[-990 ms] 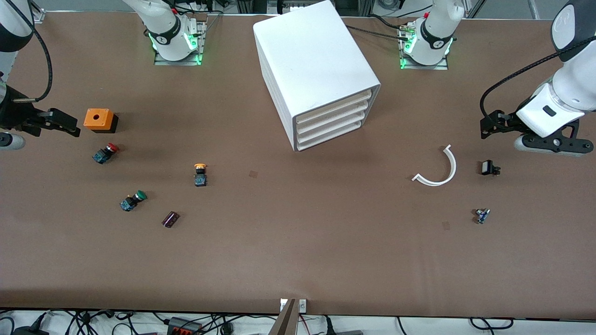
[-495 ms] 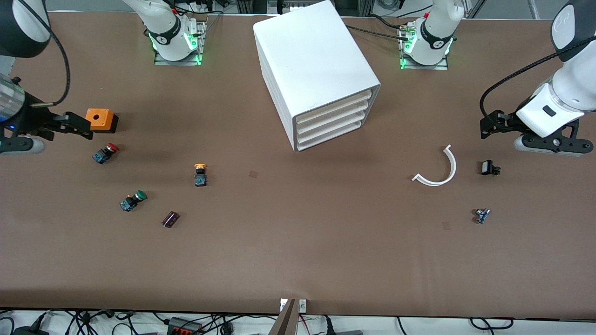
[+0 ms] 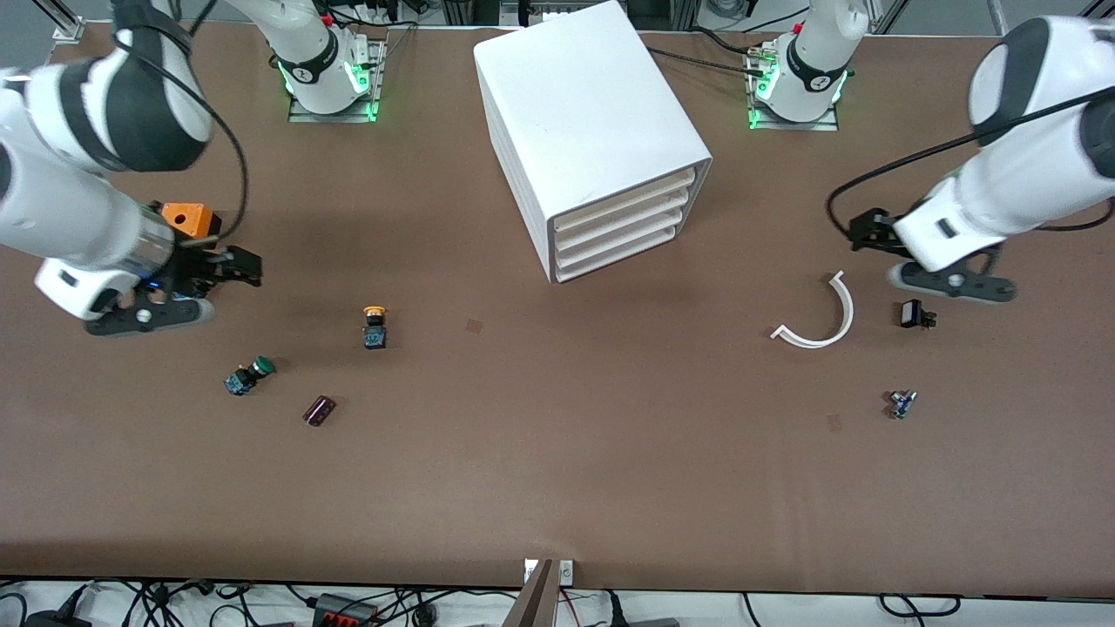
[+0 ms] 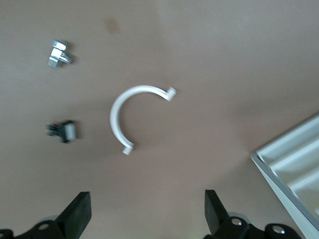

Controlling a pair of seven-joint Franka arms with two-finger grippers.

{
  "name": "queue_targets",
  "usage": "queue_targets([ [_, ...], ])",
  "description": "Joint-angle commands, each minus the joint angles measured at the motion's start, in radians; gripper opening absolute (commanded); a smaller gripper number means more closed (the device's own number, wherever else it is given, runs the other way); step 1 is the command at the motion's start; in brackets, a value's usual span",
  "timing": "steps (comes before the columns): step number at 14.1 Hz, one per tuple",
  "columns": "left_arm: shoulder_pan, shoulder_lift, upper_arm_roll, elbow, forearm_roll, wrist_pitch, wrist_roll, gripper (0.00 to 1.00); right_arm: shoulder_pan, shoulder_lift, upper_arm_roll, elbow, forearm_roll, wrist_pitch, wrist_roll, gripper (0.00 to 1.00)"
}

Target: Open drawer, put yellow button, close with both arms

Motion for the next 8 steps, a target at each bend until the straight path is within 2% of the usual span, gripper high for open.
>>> queue_targets([
  [1,-0.002,0.051,-0.005,0.022,-0.163,-0.065,0.022,1.00,0.039,0.055,-0.004,0.000,0.000,0.048,0.001,1.00],
  [6,0.003,0.140,-0.023,-0.010,-0.555,-0.091,0.209,1.00,0.087,0.240,-0.002,0.000,0.007,0.163,0.004,1.00],
  [8,0.000,0.177,-0.026,-0.025,-0.681,-0.087,0.299,1.00,0.104,0.282,-0.002,0.000,0.053,0.185,0.003,1.00],
])
